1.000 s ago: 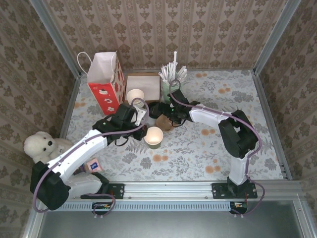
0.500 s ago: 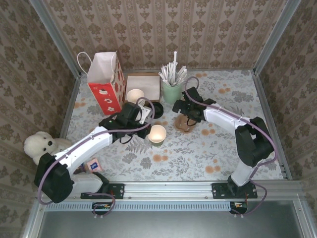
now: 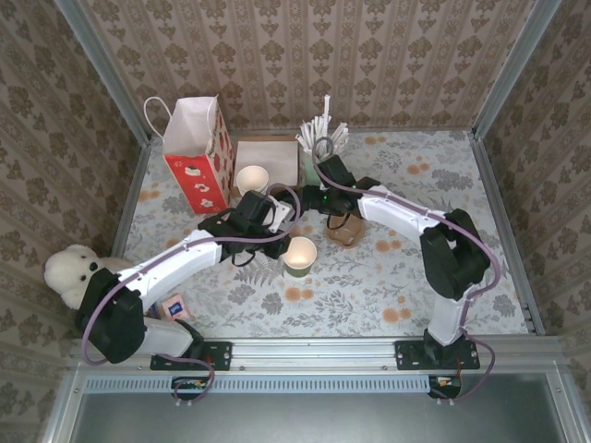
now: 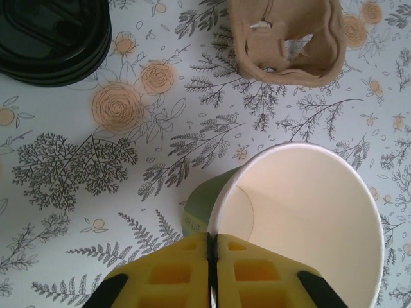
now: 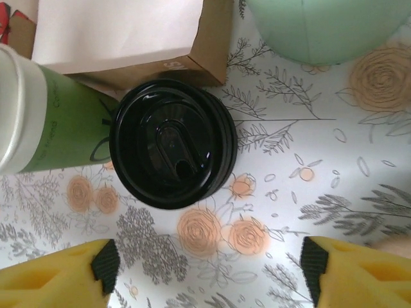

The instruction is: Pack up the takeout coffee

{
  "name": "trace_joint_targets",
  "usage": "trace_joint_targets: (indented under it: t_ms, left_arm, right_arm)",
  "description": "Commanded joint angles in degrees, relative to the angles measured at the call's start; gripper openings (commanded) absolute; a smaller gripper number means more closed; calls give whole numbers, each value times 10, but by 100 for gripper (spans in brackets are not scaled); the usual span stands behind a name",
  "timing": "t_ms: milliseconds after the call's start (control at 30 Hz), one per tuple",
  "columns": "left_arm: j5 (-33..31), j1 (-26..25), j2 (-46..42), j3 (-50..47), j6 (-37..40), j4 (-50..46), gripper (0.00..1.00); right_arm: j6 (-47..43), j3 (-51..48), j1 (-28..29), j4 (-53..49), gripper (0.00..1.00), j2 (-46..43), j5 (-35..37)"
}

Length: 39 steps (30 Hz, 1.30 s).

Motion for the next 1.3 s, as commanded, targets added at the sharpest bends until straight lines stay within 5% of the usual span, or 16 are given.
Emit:
trace_joint_targets:
  t_ms: [0,200,400,700,1100,1267]
  left_arm:
    - [11,-2,-12,20,11,-11,16]
    - [8,10,-58,8,-3,-8,47]
    - [-3,42,-123,-13,-48,21,98]
    - [-182,79,-196,-70,-216,103,100]
    - [-203,103,-202,-108,-225,120,100]
    - [-191,109,-193,-110,-214,134,100]
  right_arm:
    - [-12,43,11,-19,69,40,38]
    - [-27,77,20,-2,55,85,83]
    - [-41,110,22,0,48,124,110]
    - [-63,144,23,7,44,167,132]
    - [-101,173,25,-2,21,185,122]
    - [-115,170,25,-15,21,165,142]
